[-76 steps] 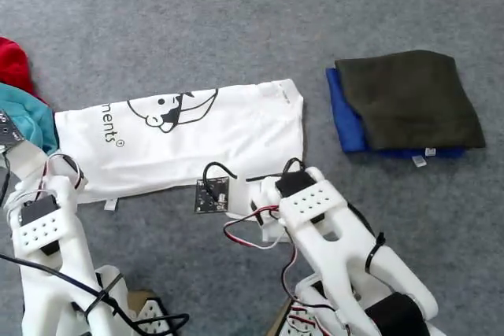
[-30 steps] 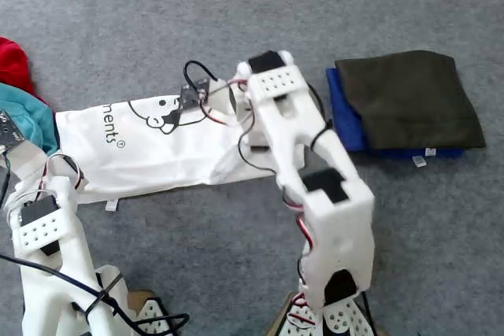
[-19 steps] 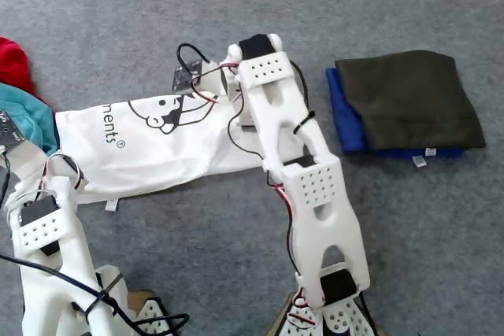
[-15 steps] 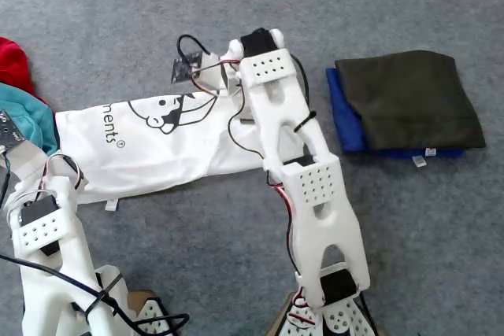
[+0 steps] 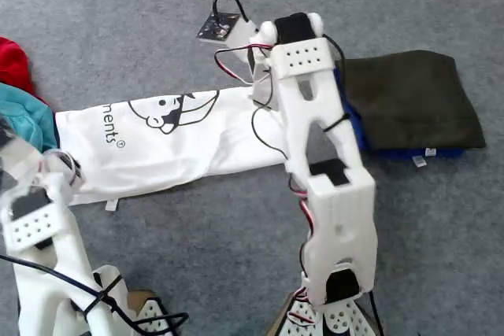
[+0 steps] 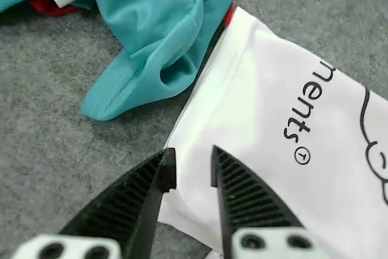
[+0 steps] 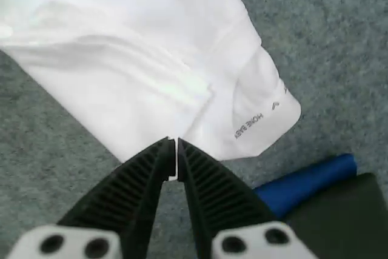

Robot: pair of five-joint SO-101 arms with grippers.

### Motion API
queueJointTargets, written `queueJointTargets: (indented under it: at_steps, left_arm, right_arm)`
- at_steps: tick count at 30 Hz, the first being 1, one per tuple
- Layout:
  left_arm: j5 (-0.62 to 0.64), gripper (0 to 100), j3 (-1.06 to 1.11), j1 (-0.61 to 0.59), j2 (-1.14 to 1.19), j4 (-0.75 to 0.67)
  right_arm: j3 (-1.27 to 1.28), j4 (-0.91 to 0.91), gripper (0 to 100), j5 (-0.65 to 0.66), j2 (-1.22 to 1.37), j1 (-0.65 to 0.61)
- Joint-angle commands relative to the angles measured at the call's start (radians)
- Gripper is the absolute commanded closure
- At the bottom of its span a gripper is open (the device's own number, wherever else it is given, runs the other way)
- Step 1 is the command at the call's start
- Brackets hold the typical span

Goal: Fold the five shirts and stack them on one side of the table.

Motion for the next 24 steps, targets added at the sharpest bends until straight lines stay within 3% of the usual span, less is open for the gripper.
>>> queueJointTargets:
  at_steps: [1, 6, 13, 15, 24]
  left_arm:
    - [0.032, 83, -0.325, 0.012, 0.003, 0.218]
    - [-0.043, 82, -0.680, 0.096, 0.281, 0.436]
    - [-0.051, 74, -1.087, 0.059, 0.830, 0.697]
    - [-0.104, 74, -1.185, 0.051, 0.934, 0.763]
    - [-0.308, 74, -1.336, -0.022, 1.149, 0.848]
  right_arm:
    - [0.174, 0.005, 98.5, 0.032, -0.217, 0.025]
    - [0.390, -0.006, 98.5, 0.064, -0.354, 0.048]
    - [0.489, -0.005, 98.5, 0.060, -0.367, 0.048]
    - [0.489, -0.003, 98.5, 0.058, -0.367, 0.048]
    - [0.493, 0.003, 98.4, -0.043, -0.367, 0.043]
